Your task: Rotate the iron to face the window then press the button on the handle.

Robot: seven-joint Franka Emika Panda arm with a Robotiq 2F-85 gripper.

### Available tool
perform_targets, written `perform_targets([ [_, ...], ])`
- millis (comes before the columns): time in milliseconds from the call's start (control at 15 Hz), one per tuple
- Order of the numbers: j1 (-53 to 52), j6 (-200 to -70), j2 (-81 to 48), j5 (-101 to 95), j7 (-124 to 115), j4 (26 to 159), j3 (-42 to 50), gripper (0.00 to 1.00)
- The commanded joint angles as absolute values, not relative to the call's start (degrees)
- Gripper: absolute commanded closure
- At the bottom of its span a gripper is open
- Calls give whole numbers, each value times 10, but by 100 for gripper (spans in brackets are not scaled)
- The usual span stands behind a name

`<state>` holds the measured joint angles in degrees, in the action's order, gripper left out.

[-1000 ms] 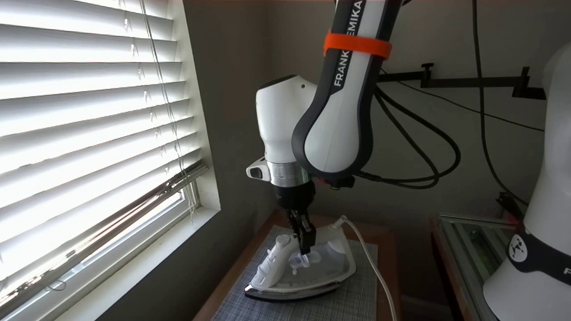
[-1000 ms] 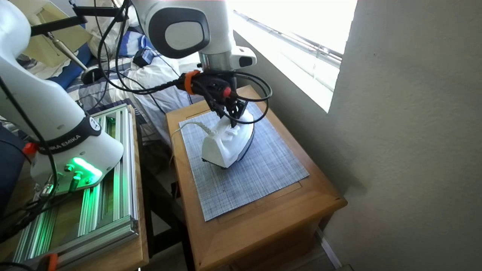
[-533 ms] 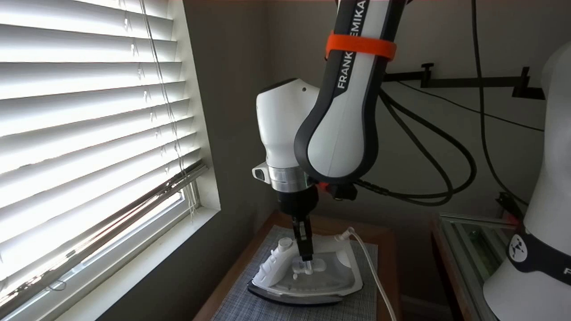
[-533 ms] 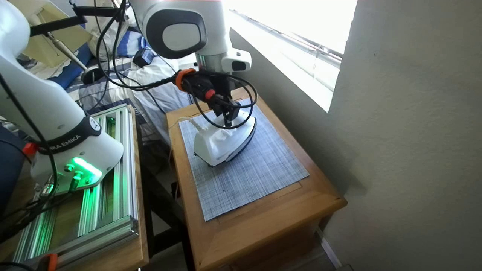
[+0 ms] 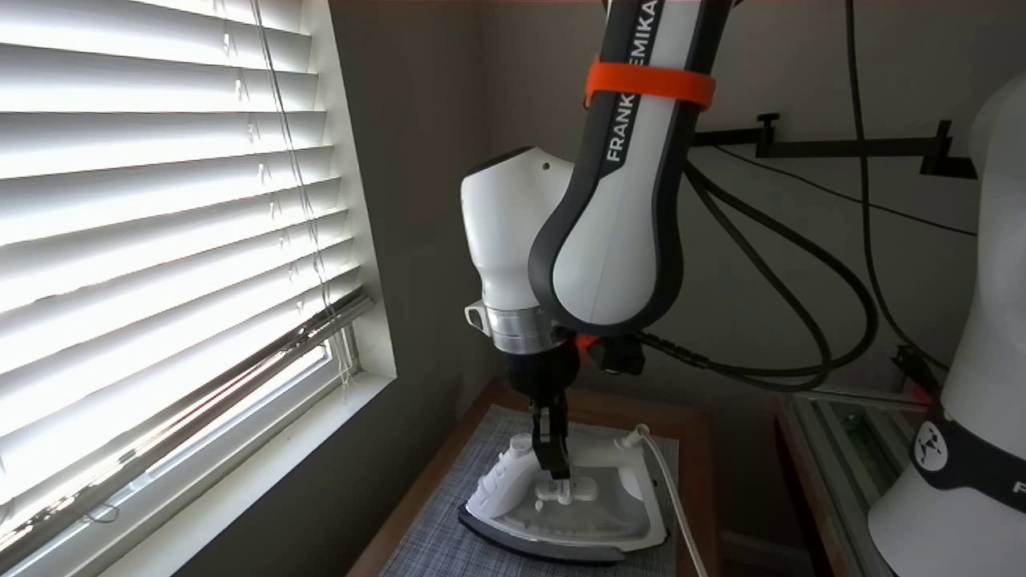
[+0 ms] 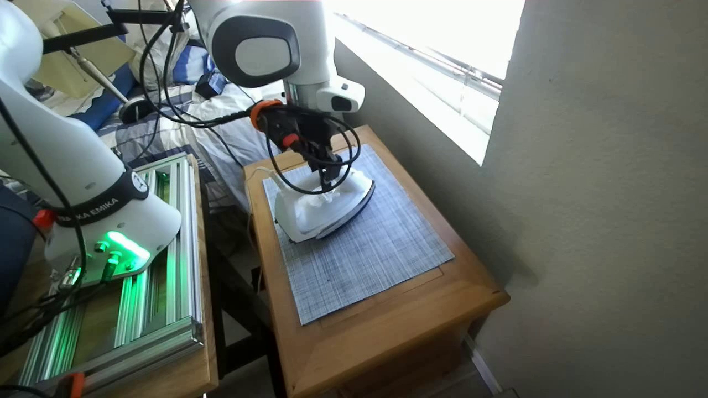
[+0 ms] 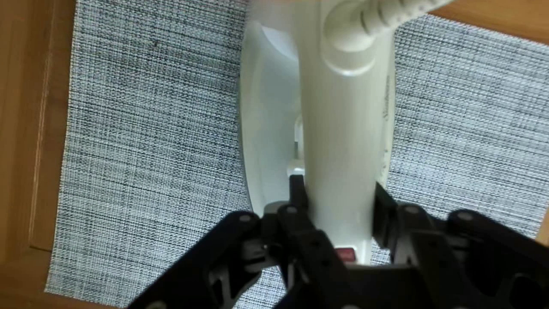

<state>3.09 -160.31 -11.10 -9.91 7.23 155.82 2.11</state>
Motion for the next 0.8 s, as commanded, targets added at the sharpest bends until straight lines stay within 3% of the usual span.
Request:
perform_targets([
  [0,30,-1591,-87,-57,57,1563,12,89],
  [733,27,-1611,-107,-33,13,1559,23,89],
])
